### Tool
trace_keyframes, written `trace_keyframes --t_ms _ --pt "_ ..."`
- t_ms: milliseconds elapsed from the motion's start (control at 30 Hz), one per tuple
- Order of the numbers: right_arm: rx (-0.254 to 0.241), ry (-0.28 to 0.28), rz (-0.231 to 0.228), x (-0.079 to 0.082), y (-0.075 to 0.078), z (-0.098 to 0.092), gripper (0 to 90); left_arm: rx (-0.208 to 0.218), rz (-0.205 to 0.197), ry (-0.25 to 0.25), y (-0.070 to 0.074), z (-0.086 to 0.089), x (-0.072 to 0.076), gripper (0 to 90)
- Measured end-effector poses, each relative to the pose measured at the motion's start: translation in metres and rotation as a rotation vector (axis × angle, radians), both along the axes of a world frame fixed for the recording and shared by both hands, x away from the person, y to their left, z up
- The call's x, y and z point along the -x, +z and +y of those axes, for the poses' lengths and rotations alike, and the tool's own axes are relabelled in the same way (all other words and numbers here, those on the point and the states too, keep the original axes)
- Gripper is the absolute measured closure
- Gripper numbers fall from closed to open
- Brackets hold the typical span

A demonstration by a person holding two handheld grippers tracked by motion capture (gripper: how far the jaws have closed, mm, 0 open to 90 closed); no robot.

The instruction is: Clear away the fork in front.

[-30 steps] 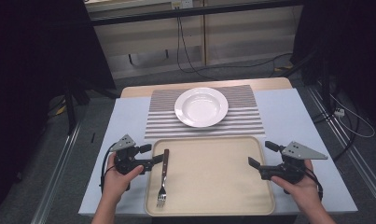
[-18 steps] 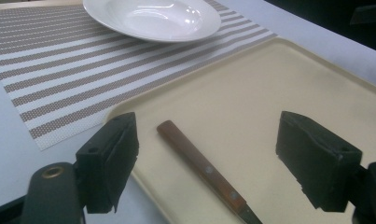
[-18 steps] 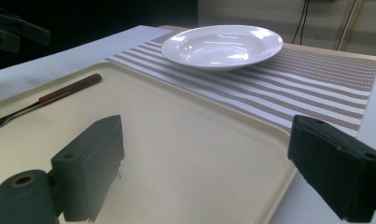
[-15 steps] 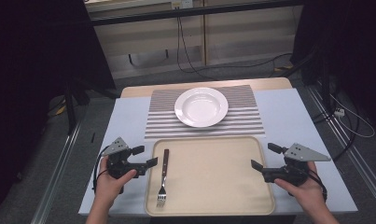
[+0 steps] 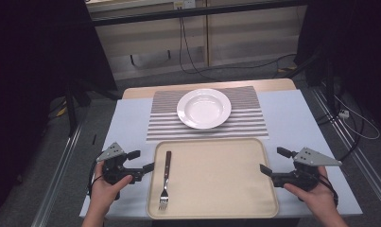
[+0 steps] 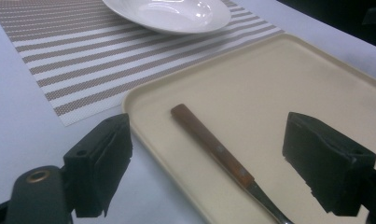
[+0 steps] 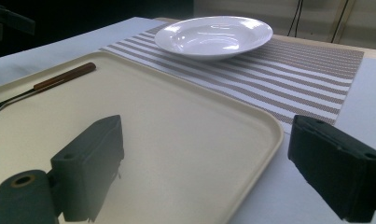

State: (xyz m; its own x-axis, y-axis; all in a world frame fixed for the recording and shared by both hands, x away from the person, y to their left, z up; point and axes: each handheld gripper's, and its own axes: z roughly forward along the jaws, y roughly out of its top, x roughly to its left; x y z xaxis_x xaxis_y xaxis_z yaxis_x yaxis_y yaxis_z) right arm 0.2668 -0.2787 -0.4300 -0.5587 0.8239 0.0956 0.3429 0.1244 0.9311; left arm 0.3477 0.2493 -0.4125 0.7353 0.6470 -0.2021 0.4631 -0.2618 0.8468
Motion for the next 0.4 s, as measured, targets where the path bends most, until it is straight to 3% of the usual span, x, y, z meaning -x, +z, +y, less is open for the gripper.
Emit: trace_keyframes --t_ms 400 --pt "-0.010 -0.014 -0.011 -0.0012 -0.0030 -0.0058 10.5 0.002 0.002 0.013 -0.0044 0.0085 0.0019 13.1"
